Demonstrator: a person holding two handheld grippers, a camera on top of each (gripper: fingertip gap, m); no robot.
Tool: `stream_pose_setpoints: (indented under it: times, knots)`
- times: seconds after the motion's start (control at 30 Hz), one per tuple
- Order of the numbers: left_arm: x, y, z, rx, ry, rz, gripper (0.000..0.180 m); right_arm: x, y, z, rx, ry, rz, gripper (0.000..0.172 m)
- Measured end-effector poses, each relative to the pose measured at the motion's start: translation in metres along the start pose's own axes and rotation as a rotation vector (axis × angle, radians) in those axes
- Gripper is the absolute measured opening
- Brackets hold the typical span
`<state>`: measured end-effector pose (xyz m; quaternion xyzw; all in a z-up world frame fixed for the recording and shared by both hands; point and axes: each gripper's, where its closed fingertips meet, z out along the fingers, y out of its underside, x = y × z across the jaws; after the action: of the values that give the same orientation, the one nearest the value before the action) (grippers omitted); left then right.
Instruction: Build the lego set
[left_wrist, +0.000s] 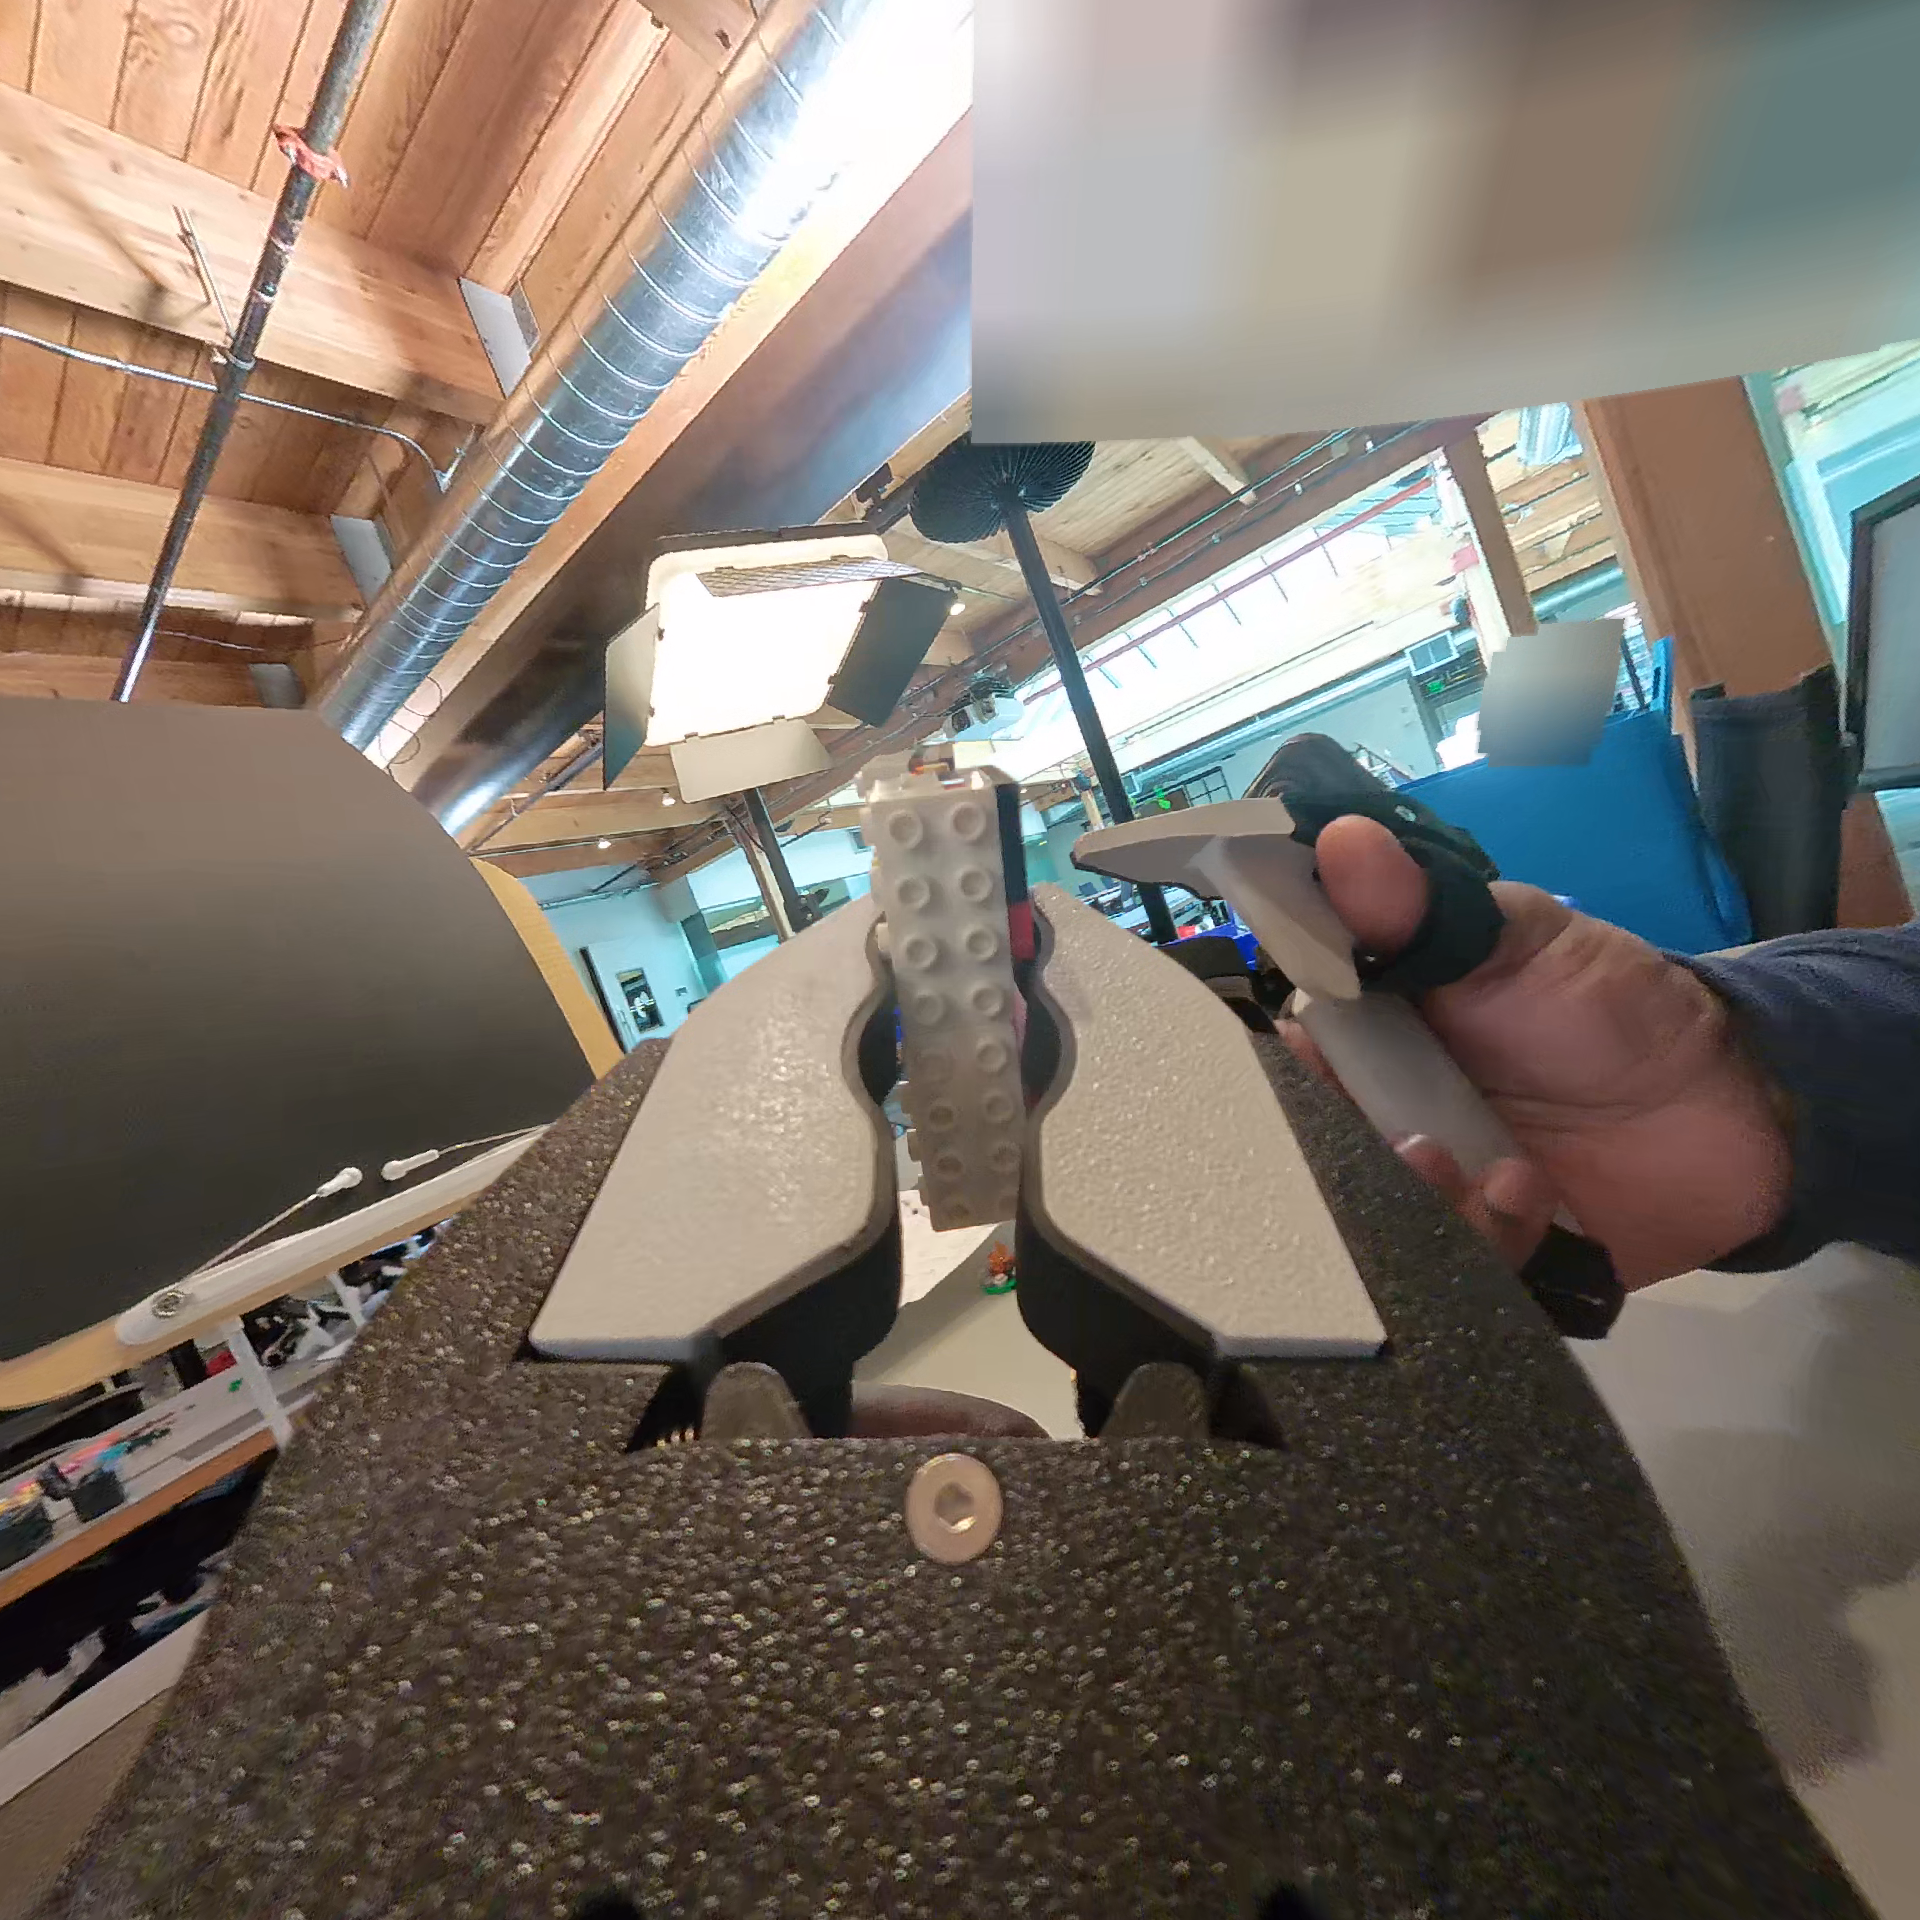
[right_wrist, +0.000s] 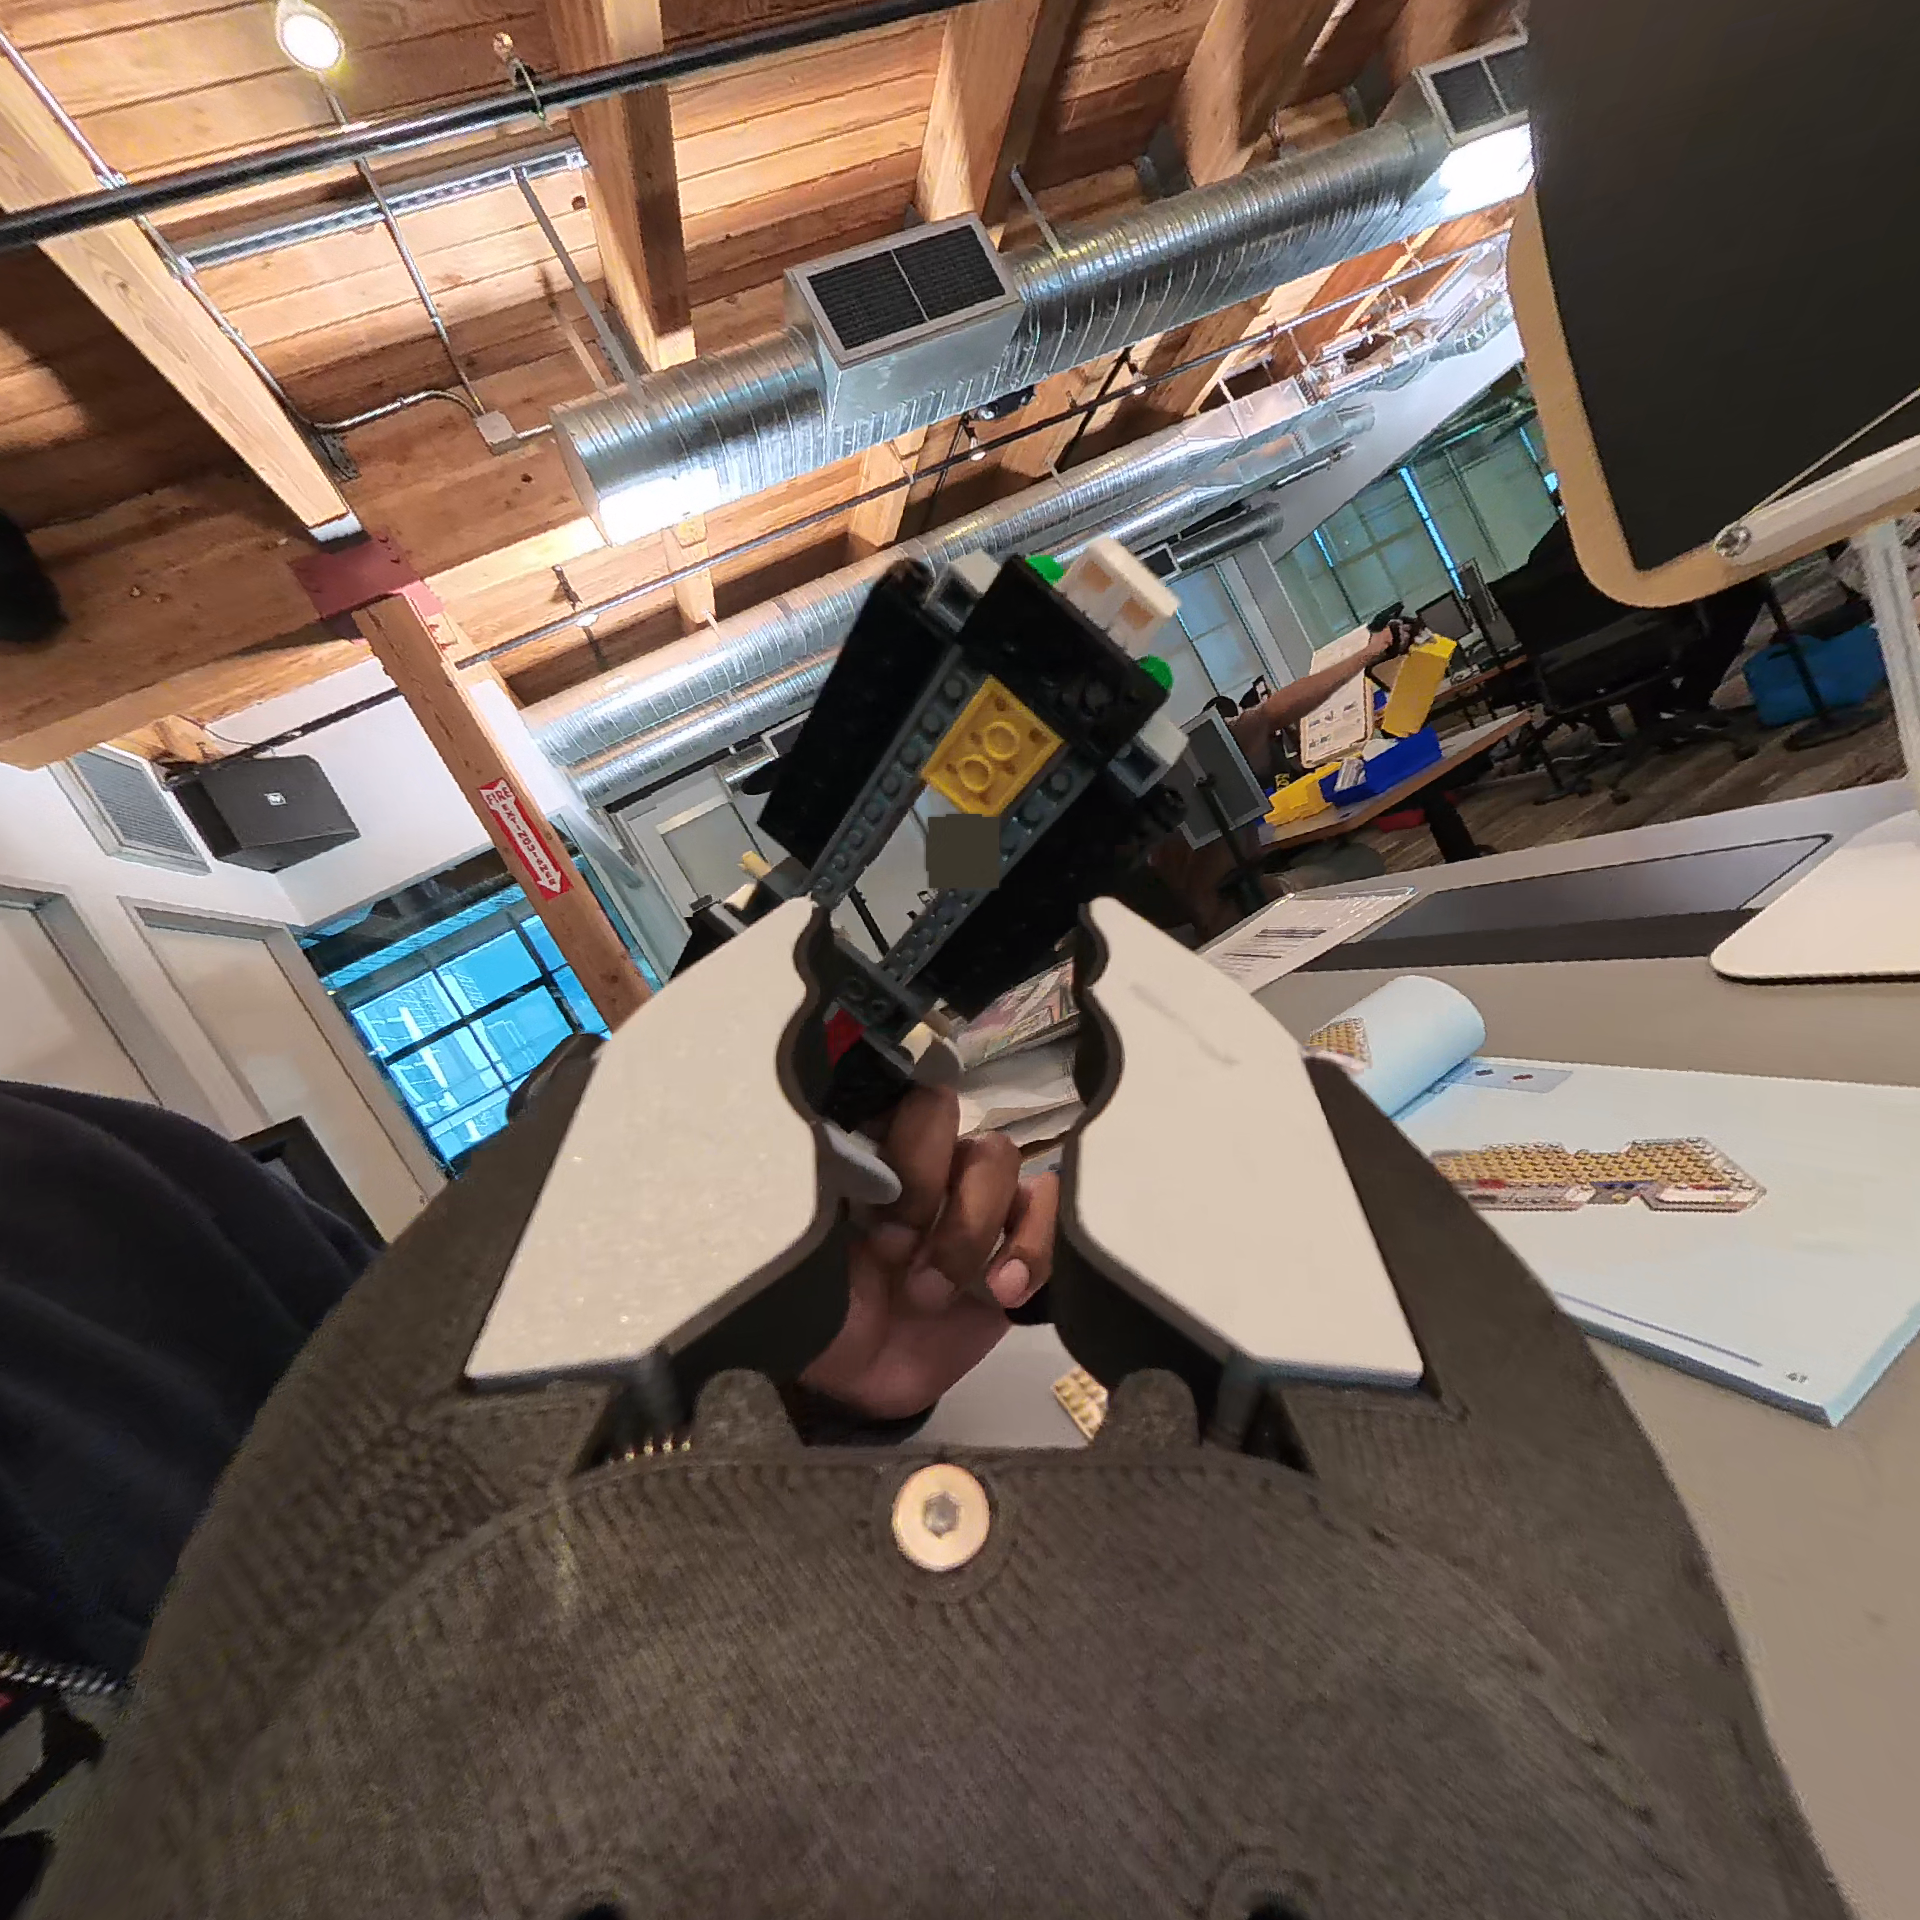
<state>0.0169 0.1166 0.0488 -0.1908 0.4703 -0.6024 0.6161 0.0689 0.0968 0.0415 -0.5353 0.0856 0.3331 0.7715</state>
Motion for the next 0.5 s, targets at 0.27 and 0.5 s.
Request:
stream_pose_setpoints:
  times: [0.27,0.5]
  knots:
    - [-0.003,0.005,0.000,-0.027,-0.029,0.086,0.020,-0.008,0.003,0.003,0.007,-0.029,0.103,0.040]
    - [0.004,0.011,0.001,-0.045,-0.013,0.148,0.020,-0.012,0.002,0.006,0.038,-0.055,0.203,0.040]
